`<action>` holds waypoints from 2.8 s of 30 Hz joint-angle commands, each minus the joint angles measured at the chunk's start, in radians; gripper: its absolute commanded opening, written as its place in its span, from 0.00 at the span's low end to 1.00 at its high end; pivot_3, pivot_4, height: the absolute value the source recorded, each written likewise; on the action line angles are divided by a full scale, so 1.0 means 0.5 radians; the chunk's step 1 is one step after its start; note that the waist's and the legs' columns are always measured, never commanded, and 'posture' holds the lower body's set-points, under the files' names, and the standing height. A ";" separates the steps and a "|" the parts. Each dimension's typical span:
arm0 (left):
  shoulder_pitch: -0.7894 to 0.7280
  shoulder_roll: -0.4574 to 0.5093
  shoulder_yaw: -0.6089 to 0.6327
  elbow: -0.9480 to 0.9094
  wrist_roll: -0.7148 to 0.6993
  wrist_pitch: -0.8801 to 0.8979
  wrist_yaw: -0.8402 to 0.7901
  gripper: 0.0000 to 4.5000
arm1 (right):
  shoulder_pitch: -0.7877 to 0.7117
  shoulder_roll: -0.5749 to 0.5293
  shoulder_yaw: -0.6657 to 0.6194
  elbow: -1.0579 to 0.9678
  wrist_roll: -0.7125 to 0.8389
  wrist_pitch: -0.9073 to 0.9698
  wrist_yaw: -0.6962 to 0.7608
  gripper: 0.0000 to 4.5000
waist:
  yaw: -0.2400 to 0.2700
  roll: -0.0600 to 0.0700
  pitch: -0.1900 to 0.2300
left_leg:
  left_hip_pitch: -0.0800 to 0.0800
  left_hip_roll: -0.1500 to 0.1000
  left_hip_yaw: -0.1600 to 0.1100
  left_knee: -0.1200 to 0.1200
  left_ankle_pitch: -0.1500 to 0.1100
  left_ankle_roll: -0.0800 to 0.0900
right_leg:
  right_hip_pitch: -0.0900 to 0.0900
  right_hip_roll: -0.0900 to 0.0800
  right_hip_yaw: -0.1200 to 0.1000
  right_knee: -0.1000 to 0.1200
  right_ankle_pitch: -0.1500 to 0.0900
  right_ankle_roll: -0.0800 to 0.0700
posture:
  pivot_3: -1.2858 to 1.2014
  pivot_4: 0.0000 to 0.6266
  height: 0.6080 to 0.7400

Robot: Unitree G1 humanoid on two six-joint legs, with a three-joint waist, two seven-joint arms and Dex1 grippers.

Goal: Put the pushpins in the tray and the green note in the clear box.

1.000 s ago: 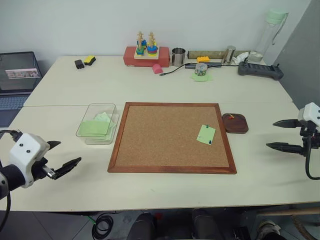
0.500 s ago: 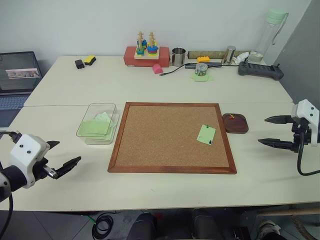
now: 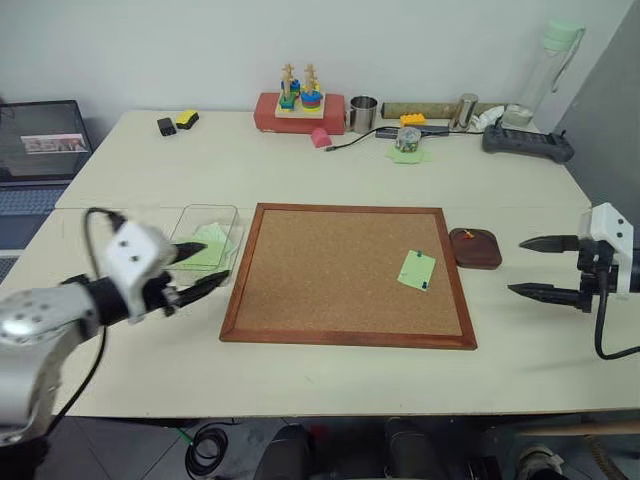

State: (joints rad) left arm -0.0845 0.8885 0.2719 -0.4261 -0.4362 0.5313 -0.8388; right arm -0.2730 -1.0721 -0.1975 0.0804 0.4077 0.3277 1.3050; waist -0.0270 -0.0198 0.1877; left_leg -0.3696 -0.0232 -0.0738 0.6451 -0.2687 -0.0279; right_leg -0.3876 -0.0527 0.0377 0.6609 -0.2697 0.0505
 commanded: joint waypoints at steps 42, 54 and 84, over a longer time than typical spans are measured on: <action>-0.648 -1.167 -1.015 1.227 0.586 -0.538 0.172 0.00 | -0.885 1.053 0.561 1.068 -0.544 -0.455 -0.609 0.65 | -0.014 0.000 -0.001 | 0.000 -0.002 0.001 0.003 0.001 -0.001 | -0.003 0.008 0.002 0.006 0.003 0.004 | 0.52 0.24 1.00; -0.627 -1.160 -1.013 1.188 0.586 -0.490 0.168 0.00 | -0.855 1.068 0.551 0.995 -0.508 -0.433 -0.522 0.16 | -0.014 0.001 -0.002 | 0.000 -0.002 0.000 0.004 0.001 -0.001 | -0.003 0.008 0.002 0.006 0.003 0.004 | 0.52 0.24 1.00; -0.625 -1.170 -1.087 1.209 0.644 -0.372 0.200 0.00 | -0.761 0.943 0.237 0.484 -0.193 0.081 -0.560 0.00 | -0.008 0.002 -0.003 | 0.004 -0.003 0.000 0.004 0.001 0.000 | 0.001 0.008 0.002 0.007 0.003 0.004 | 0.52 0.24 1.00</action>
State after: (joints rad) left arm -0.4249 0.3024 -0.2453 0.1469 -0.1390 0.3004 -0.7347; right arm -0.6407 -0.5765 -0.0296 0.3488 0.2901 0.3579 1.0411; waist -0.0308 -0.0188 0.1860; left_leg -0.3678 -0.0245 -0.0739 0.6470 -0.2683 -0.0281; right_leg -0.3870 -0.0487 0.0387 0.6641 -0.2682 0.0524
